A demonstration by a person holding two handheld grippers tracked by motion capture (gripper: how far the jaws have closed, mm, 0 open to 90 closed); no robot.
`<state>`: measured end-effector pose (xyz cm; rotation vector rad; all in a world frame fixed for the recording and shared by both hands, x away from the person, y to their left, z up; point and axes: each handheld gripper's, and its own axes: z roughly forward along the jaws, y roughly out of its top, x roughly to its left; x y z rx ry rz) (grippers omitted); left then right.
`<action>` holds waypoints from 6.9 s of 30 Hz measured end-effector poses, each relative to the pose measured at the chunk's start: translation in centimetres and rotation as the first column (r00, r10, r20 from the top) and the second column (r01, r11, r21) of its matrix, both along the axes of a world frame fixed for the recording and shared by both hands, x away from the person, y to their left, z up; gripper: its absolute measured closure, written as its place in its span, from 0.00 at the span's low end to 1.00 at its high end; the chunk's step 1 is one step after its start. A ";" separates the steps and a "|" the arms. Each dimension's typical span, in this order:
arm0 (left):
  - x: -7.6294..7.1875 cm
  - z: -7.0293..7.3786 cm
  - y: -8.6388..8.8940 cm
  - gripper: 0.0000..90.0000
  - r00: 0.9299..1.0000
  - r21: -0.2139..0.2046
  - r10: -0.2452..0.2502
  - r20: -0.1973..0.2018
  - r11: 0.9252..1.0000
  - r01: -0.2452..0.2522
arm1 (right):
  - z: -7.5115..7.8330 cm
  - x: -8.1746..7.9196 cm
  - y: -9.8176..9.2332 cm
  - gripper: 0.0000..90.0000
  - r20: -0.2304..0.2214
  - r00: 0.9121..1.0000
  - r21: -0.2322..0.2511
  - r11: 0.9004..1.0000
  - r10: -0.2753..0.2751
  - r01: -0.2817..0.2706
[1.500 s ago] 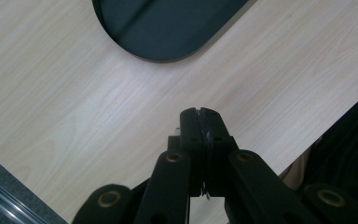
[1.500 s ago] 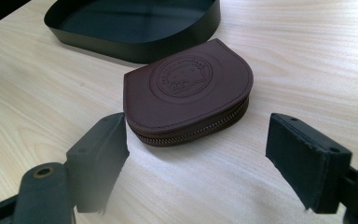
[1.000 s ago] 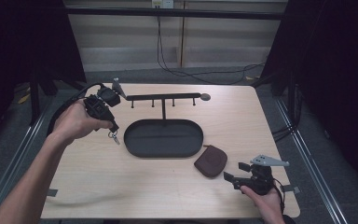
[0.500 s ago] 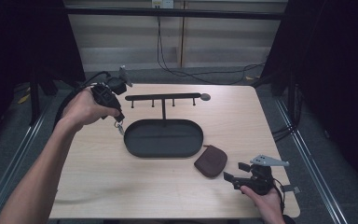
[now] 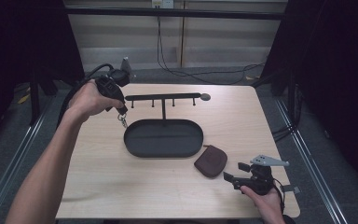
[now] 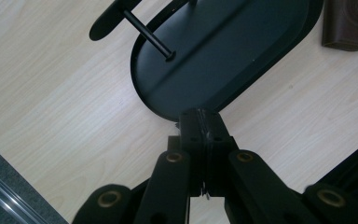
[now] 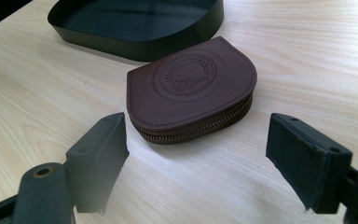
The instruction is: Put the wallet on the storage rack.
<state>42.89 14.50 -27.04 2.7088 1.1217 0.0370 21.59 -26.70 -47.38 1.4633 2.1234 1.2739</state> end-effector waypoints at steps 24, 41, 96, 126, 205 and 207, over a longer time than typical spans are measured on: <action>3.0 -0.5 -2.0 0.99 1.000 0.003 0.022 -0.007 1.000 -0.021 | 0.0 0.0 0.0 0.22 -0.005 1.000 0.007 1.000 0.005 -0.005; 4.2 -1.2 -2.2 0.99 0.999 0.020 0.037 0.005 0.999 -0.037 | 0.0 0.0 0.0 0.22 -0.004 1.000 0.011 1.000 0.012 -0.012; -6.9 -5.7 8.9 0.51 0.935 -0.382 0.228 0.272 0.917 -0.113 | -0.1 0.3 -0.2 0.21 -0.026 1.000 0.009 1.000 -0.009 0.009; -14.3 -13.7 11.5 0.19 0.936 -0.524 0.245 0.251 0.848 -0.081 | 0.8 0.7 -1.5 0.21 -0.038 0.998 0.064 0.997 -0.050 0.053; -19.0 -19.3 10.7 0.19 0.930 -0.577 0.264 0.256 0.813 -0.072 | 1.0 14.0 4.5 0.35 -0.623 0.779 -0.212 0.943 0.072 -0.256; -19.0 -19.4 10.7 0.19 0.931 -0.580 0.264 0.253 0.811 -0.073 | 1.1 14.0 4.2 0.40 -0.619 0.783 -0.207 0.949 0.062 -0.239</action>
